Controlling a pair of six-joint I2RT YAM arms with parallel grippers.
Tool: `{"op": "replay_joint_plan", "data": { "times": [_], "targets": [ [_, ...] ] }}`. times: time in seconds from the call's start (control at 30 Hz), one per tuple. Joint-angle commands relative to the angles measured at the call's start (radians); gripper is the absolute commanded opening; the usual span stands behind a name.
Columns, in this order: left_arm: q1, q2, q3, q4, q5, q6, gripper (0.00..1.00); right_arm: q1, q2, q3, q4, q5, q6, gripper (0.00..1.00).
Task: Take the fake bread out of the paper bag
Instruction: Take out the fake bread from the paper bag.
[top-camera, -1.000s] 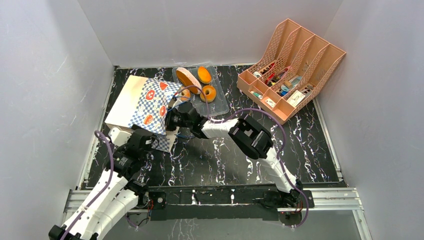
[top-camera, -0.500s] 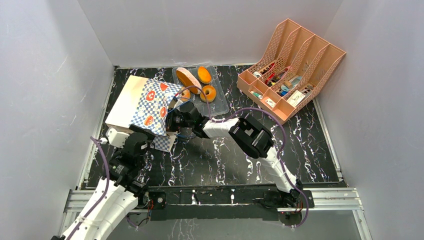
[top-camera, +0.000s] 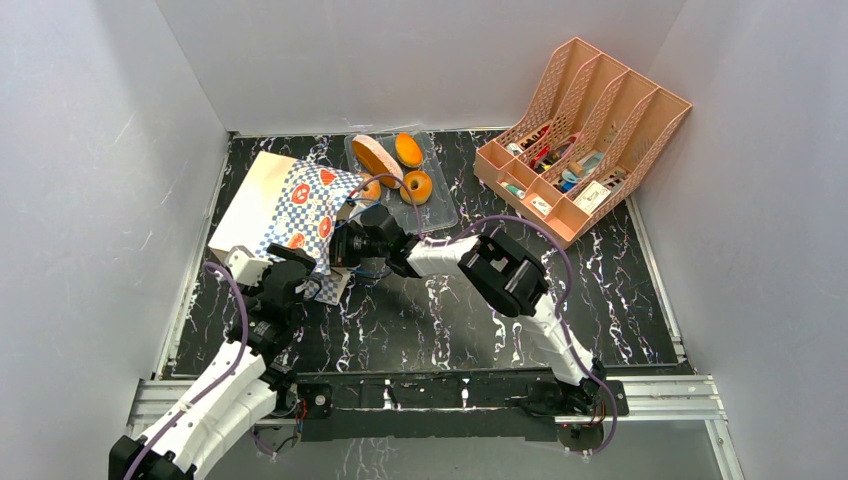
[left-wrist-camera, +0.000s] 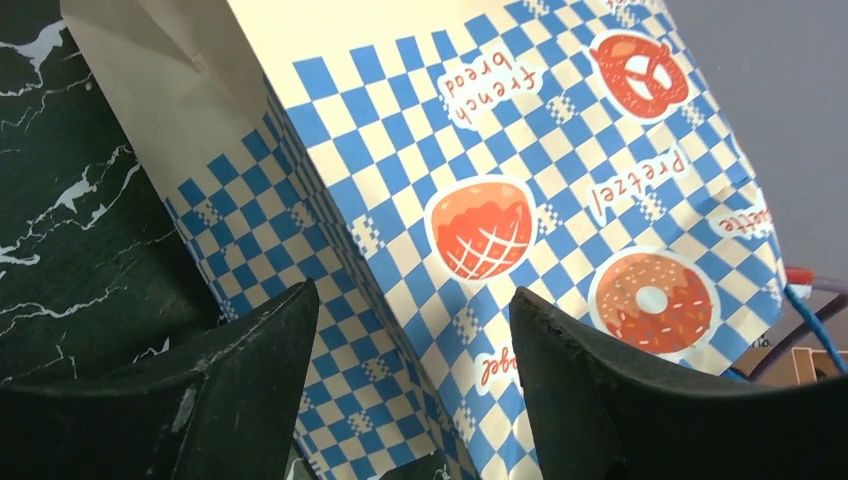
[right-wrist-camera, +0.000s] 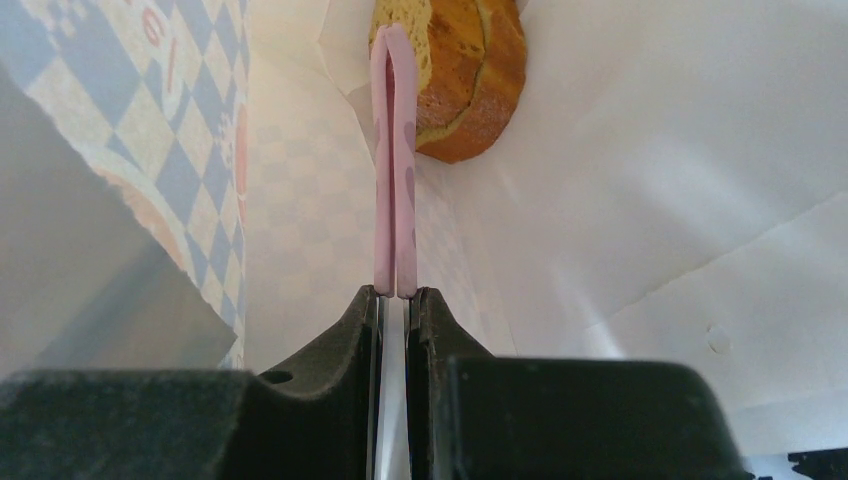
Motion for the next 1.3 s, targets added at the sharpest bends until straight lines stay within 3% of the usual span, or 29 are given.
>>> {"op": "replay_joint_plan", "data": {
  "times": [0.0, 0.13, 0.4, 0.97, 1.27],
  "targets": [
    [-0.006, -0.002, -0.033, 0.151, -0.105, 0.048, 0.64, -0.003, -0.088, -0.019, 0.051, -0.025, -0.014, 0.00],
    [-0.006, 0.003, -0.060, 0.243, -0.110, 0.106, 0.51, -0.002, -0.100, -0.039, 0.054, -0.037, -0.018, 0.00],
    [-0.006, 0.075, -0.067, 0.325, -0.079, 0.157, 0.00, -0.002, -0.127, -0.071, 0.041, -0.049, -0.041, 0.00],
    [-0.006, -0.174, -0.062, 0.335, -0.059, 0.448, 0.00, -0.022, -0.242, -0.285, 0.164, -0.016, 0.001, 0.00],
    [-0.005, -0.164, 0.097, 0.215, 0.028, 0.523, 0.00, 0.023, -0.260, -0.295, 0.206, 0.044, 0.035, 0.00]
  ]
}}
